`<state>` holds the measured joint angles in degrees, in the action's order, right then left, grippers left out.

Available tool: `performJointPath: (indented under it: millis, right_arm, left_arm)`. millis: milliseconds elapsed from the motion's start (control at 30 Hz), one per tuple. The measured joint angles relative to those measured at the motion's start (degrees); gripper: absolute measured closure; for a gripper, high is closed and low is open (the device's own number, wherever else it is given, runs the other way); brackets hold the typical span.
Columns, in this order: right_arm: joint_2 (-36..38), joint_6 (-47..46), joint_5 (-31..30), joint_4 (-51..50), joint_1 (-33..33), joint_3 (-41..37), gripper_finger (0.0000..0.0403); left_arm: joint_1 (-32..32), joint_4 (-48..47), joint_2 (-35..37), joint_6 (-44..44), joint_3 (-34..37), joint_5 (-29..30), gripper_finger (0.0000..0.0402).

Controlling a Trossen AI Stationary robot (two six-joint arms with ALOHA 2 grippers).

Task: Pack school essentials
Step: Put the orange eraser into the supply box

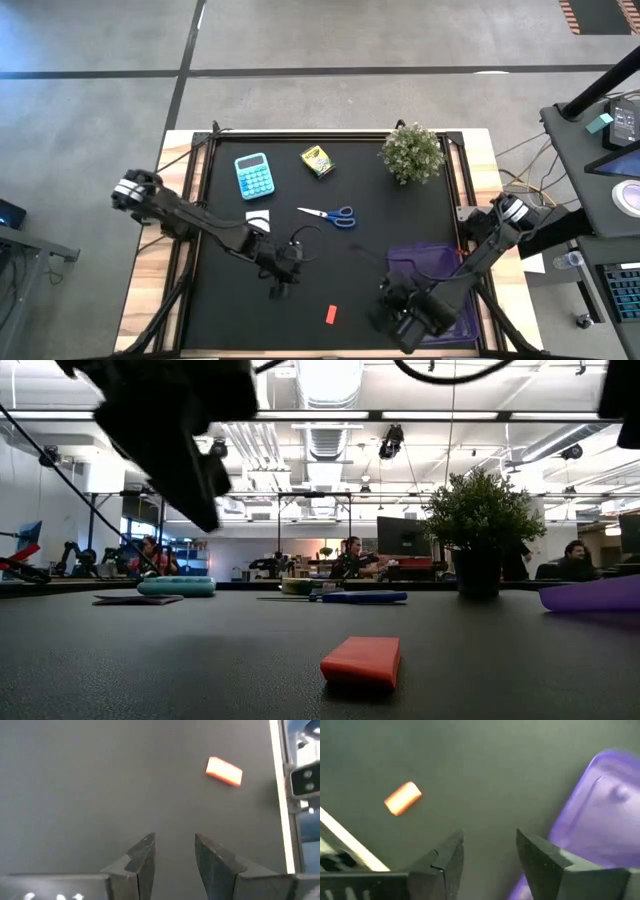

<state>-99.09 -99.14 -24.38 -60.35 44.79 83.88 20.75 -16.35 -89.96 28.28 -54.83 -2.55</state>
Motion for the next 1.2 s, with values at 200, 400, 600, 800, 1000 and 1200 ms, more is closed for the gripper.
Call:
performJointPath:
  millis: [200, 400, 600, 800, 1000, 1200]
  right_arm:
    - [-2.9, -16.3, -1.2, 8.6, -2.1, -0.1, 0.0197]
    - [-8.5, -23.4, -0.8, 18.5, -5.7, 0.9, 0.0173]
    - [-14.8, -28.7, 3.4, 16.7, -9.1, 8.2, 0.0162]
    - [-24.5, -28.0, 11.0, 12.8, -12.2, 20.4, 0.0161]
    - [-33.2, -30.6, 14.1, 2.1, -13.1, 35.0, 0.0161]
    - [-40.4, -32.3, 18.9, -5.7, -13.4, 46.7, 0.0175]
  left_arm:
    - [0.0, -10.5, 7.3, 1.7, 0.0, 1.5, 0.0283]
    - [0.0, -20.6, 15.3, 1.4, 0.3, 2.2, 0.0283]
    - [0.0, -27.5, 24.3, -0.3, 0.9, 2.5, 0.0283]
    - [0.0, -28.4, 31.4, -5.8, 1.0, 3.0, 0.0283]
    - [-0.1, -29.8, 35.8, -10.5, 1.3, 3.0, 0.0283]
    - [-0.1, -30.3, 37.7, -13.8, 1.6, 3.1, 0.0283]
